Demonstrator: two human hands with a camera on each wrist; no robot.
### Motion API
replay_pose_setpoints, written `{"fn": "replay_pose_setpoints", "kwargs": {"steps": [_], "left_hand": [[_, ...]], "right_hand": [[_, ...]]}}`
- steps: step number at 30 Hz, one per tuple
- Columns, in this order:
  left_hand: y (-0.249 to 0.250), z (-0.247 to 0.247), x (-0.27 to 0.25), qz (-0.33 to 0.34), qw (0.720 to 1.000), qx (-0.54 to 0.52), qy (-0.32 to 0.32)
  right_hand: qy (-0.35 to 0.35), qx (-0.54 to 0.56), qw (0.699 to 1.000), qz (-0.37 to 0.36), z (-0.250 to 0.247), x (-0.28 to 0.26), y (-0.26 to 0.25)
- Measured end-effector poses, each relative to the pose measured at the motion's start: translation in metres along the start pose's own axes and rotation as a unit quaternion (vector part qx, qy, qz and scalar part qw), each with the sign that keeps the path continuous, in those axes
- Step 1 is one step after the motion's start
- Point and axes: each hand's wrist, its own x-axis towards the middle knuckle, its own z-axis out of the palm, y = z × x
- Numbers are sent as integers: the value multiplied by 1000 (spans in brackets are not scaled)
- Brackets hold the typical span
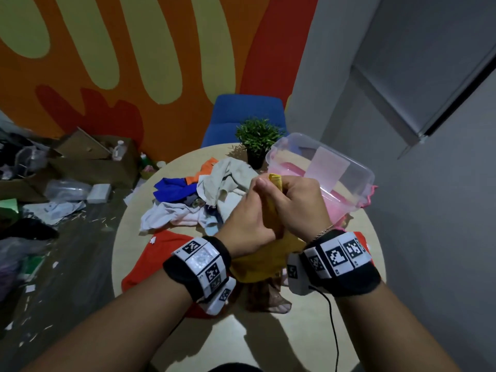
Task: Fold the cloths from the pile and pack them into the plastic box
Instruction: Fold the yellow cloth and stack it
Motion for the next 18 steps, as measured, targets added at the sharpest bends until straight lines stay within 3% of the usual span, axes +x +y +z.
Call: {"fn": "replay_pose_setpoints", "kwargs": {"steps": [2,4,7,10,12,15,18], "left_hand": [[2,4,4,-9,999,19,33],[4,1,2,-5,993,57,105],[9,-11,-3,74,963,132,222],[10,-21,-4,122,972,66,189],[11,-25,-1,30,985,-52,163],[15,-27,8,-122,965,-194,128],[26,-29,12,-127,946,-281,101]], "right_hand": [[-10,-8,1000,-9,-5,2,-3],[-5,-19,1000,-19,-13,3,-3],[14,-22,1000,2,-21,4,1],[29,-36,999,14,-26,8,6],[30,4,999,29,-27,10,8],[17,16,1000,19,-21,9,7],[1,-22,1000,0,-14,8,3]]}}
